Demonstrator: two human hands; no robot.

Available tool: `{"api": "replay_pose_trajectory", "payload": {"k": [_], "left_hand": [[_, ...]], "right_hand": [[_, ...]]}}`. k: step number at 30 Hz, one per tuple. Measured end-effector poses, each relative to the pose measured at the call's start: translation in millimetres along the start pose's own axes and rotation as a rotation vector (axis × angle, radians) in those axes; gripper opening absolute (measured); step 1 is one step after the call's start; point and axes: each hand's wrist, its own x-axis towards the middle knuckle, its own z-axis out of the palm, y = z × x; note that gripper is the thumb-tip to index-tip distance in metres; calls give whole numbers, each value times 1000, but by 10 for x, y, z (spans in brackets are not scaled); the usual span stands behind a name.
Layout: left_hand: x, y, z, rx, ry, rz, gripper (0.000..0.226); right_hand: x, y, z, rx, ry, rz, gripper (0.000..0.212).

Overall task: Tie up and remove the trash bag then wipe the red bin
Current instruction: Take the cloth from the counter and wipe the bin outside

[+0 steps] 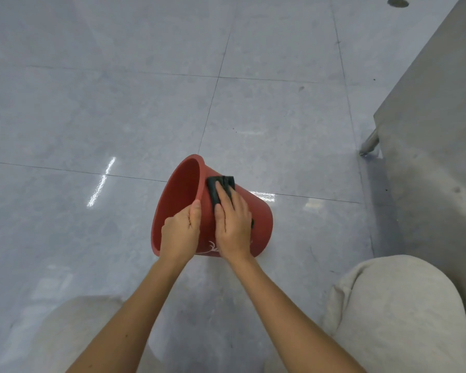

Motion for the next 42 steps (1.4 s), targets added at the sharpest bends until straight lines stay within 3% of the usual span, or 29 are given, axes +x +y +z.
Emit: {"api": "replay_pose_trajectory", "payload": {"k": [2, 4, 6, 9, 10, 11, 14, 16, 19, 22, 25, 27, 29, 33, 35, 39, 42], "left_hand": [[-2, -13, -7, -10, 13, -21, 51], [-20, 5, -6, -4, 36, -52, 52], [-61, 54, -1, -1, 32, -78, 53], [-82, 179, 12, 2, -8, -93, 55], [-53, 230, 9, 4, -12, -104, 57], [-9, 275, 6, 4, -12, -122, 59], [180, 325, -13, -2, -40, -216, 62], [326, 314, -51, -106, -119, -251, 56], [363, 218, -159, -171, -253, -170, 44], [54, -102, -205, 47, -143, 23, 38], [-253, -309, -173, 120, -145, 82, 30], [-250, -278, -134, 105, -128, 54, 32], [-159, -170, -138, 68, -69, 26, 34], [-96, -50, -128, 50, -60, 86, 41], [-119, 10, -76, 11, -54, 95, 38], [-99, 79, 25, 82, -67, 141, 36], [-35, 113, 45, 85, -87, 109, 40]], "right_hand": [[57, 201, -50, -63, -39, -10, 50], [61, 450, -79, -121, 6, 98, 48], [20, 692, -134, -173, 41, 306, 46], [23, 789, -199, -123, 23, 757, 47], [30, 731, -196, -118, 30, 797, 47], [22, 636, -183, -128, 46, 731, 47], [-125, 261, -112, -132, 8, 244, 51], [-255, 159, -62, -149, -43, 129, 55], [-161, 316, -80, -231, -5, 243, 52], [41, 639, -177, -181, 31, 458, 46], [201, 804, -267, 22, 83, 727, 43], [181, 695, -245, -24, 49, 643, 40], [58, 518, -187, -134, 45, 396, 39], [-244, 106, -85, 39, 69, 154, 41], [-347, 0, -43, -24, 25, 86, 46], [-312, 249, -108, -145, 46, 173, 54], [-141, 617, -247, -151, 76, 402, 48]]}}
